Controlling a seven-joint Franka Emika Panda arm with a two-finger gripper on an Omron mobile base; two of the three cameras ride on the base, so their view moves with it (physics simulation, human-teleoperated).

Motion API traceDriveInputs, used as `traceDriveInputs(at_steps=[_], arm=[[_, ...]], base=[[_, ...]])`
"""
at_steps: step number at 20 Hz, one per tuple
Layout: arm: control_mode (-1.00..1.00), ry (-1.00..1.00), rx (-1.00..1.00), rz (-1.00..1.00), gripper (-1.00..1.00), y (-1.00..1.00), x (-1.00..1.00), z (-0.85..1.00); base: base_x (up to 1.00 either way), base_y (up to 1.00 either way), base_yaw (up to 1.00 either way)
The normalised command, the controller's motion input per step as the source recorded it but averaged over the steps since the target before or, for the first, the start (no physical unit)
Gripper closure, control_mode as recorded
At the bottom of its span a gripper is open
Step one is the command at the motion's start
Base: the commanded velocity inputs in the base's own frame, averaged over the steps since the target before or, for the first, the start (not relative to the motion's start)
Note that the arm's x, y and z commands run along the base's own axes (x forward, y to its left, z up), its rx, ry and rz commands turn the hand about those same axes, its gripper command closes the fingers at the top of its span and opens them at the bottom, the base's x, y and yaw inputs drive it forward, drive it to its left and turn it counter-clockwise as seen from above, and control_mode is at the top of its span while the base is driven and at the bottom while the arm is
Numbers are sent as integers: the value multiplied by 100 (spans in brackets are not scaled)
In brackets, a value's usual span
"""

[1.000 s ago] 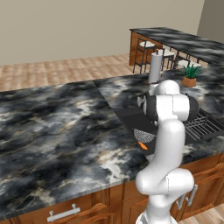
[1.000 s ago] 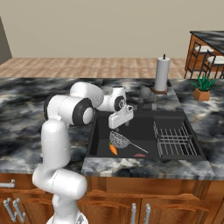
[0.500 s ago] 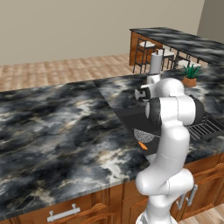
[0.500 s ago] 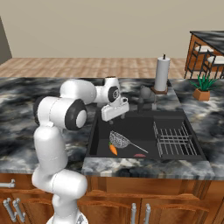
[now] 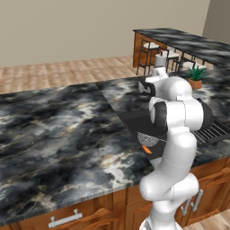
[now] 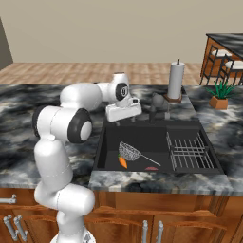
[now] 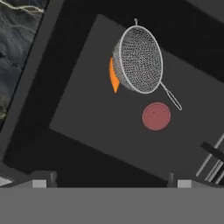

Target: Pick the teapot and strainer and place them in the sink. Then turn on the water.

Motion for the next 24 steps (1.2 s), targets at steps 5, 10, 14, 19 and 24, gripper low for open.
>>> traceDriveInputs(at_steps=[5,10,14,19,24], arm=[[-100,-15,-2,-33,-100,47,0,25],[-100,-28,-1,-28,-100,74,-15,8],[-100,-33,0,-20,-100,51,-49,14],[-100,-37,0,-16,-100,22,-52,31],[-100,-39,0,-14,-100,4,-62,33]], base=[[0,0,0],[0,0,0],[0,0,0],[0,0,0],[0,0,0]])
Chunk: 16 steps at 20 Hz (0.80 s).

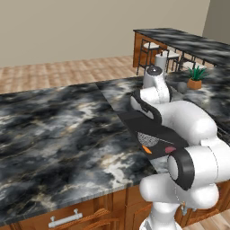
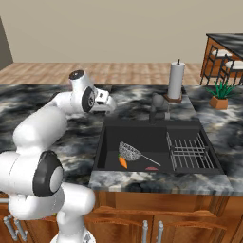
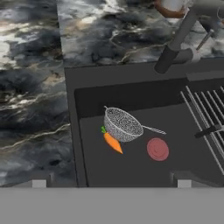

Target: Pick the teapot and strainer and place them in the sink. Then turn on the water.

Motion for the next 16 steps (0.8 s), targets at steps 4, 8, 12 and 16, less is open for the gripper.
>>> traceDriveInputs(at_steps=[4,8,12,16], arm=[[-100,-37,0,-13,-100,0,-57,41],[-100,-23,0,-9,-100,0,-37,57],[-100,-1,2,0,-100,0,-30,66],[-100,7,8,0,-100,0,-30,36]], base=[[0,0,0],[0,0,0],[0,0,0],[0,0,0]])
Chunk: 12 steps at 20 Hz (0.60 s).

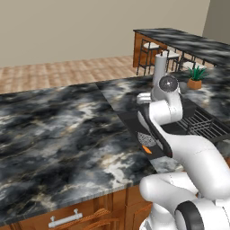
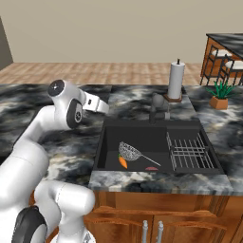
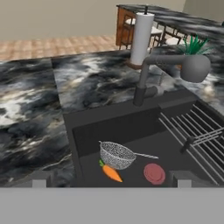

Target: Pick the teapot and strainer and place them in the sink. Then turn on the water.

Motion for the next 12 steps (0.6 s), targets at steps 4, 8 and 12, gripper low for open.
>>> traceDriveInputs(at_steps=[4,8,12], arm=[[-100,22,6,3,-100,0,-21,0],[-100,18,7,6,-100,0,-38,0],[-100,19,5,4,-100,0,-46,0]], base=[[0,0,0],[0,0,0],[0,0,0]])
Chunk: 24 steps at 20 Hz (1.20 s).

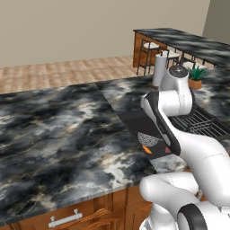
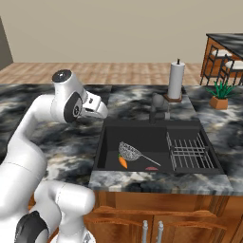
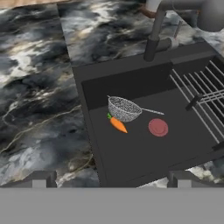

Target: Pick the teapot and strainer and place them in the sink. Then turn on the water.

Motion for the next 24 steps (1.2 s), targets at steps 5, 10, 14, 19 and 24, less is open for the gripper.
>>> traceDriveInputs(at_steps=[5,10,14,19,24], arm=[[-100,5,1,1,-100,1,-19,0],[-100,0,0,0,-100,0,0,0],[-100,0,0,0,-100,0,0,0],[100,0,0,0,-100,0,0,0],[100,0,0,0,-100,0,0,0]], base=[[0,0,0],[0,0,0],[0,0,0],[0,0,0],[-78,-36,2]])
